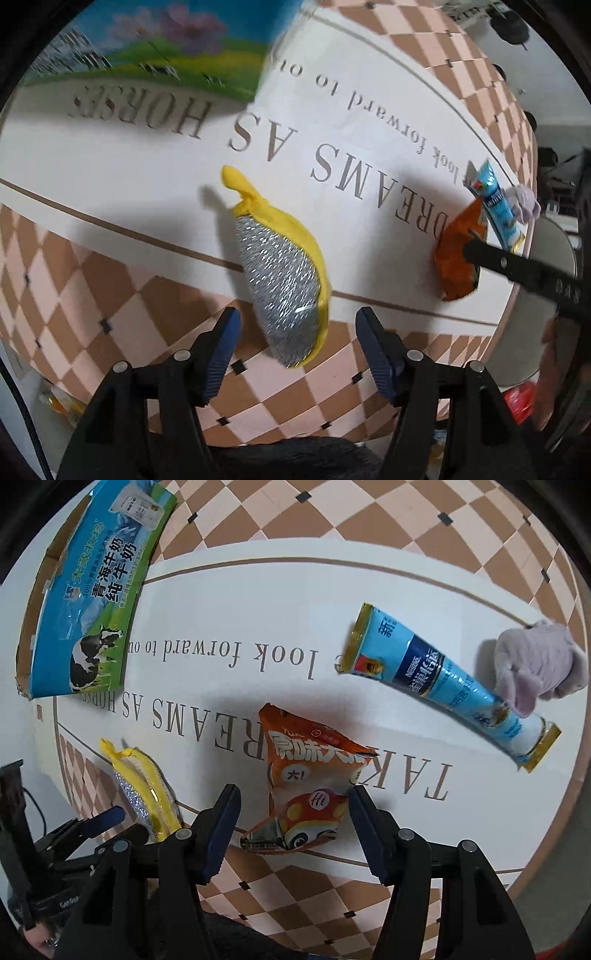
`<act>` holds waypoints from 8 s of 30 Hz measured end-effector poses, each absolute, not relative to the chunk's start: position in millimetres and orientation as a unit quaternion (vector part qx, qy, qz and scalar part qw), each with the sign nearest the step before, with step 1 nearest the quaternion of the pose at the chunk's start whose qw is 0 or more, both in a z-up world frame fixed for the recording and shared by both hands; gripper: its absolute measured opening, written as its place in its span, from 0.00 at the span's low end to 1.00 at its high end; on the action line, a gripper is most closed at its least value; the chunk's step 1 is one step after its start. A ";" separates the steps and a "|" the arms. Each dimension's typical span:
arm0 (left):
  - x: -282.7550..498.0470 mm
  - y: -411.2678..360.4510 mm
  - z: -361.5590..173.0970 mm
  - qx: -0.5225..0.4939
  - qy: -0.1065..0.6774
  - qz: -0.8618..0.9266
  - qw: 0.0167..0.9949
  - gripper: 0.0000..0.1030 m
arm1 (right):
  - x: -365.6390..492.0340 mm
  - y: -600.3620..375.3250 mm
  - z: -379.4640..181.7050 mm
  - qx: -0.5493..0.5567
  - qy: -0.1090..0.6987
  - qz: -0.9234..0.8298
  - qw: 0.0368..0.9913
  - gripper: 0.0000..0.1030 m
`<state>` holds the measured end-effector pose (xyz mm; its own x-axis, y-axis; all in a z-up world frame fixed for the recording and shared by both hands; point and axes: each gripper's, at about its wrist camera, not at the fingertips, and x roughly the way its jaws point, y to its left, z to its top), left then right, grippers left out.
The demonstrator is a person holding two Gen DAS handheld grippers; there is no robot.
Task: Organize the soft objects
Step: 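Grasp the yellow scrubber sponge with left tool while right tool grasps orange panda bag, then carry sponge and panda bag into the box and open both tools, then grasp the blue-gold tube snack with left tool while right tool grasps lilac sock, then place tube snack and sock into the box and open both tools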
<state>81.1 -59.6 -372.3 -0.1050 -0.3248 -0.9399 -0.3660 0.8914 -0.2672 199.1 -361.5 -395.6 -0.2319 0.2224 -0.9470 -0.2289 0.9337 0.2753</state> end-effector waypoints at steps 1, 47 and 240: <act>83.0 -59.1 -378.3 -0.238 0.747 0.017 0.620 0.61 | 197.2 -361.2 -399.7 -0.001 0.764 0.181 0.619 0.62; 267.0 231.4 -314.4 -0.086 0.753 -0.057 0.650 0.43 | 236.6 8.0 -314.6 0.127 0.699 0.208 0.672 0.36; 293.6 90.5 -294.0 -0.055 0.753 -0.089 0.650 0.33 | 237.8 -114.4 -285.6 0.096 0.717 0.097 0.684 0.61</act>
<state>293.6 90.5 -294.0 -0.1492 -0.1979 -0.9688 0.0332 0.9782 -0.2049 237.8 -114.4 -285.6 -0.0468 0.2704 -0.9616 0.0045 0.9627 0.2705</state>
